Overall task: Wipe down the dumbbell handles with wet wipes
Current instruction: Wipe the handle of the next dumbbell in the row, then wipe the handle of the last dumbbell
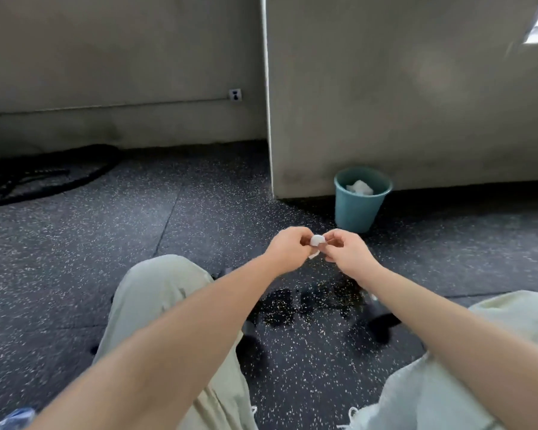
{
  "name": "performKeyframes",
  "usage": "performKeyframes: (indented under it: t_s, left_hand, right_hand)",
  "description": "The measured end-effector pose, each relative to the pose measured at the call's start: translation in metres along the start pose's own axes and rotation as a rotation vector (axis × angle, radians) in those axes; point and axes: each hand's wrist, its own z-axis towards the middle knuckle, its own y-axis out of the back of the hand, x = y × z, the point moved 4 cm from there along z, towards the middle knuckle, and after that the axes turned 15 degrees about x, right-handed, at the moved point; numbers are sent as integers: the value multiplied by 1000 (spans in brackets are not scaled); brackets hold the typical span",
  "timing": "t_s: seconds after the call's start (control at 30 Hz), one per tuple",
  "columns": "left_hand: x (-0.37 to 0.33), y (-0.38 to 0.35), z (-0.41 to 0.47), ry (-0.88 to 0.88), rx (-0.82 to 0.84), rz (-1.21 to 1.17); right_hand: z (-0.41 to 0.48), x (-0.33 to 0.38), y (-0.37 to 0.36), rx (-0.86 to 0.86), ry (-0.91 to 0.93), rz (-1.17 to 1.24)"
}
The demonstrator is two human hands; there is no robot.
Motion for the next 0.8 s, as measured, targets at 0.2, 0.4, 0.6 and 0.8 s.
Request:
performKeyframes:
  t_s: [0.2, 0.4, 0.6, 0.8]
  left_hand:
    - [-93, -11, 33, -155, 56, -63]
    - [-131, -52, 61, -246, 130, -277]
    - [-122, -78, 101, -193, 199, -378]
    - [-122, -83, 138, -141, 172, -416]
  right_hand:
    - [-42, 18, 83, -197, 36, -105]
    - [-78, -1, 142, -294, -22, -196]
    - [-74, 6, 175, -179, -127, -479]
    - [-22, -34, 182, -78, -189, -34]
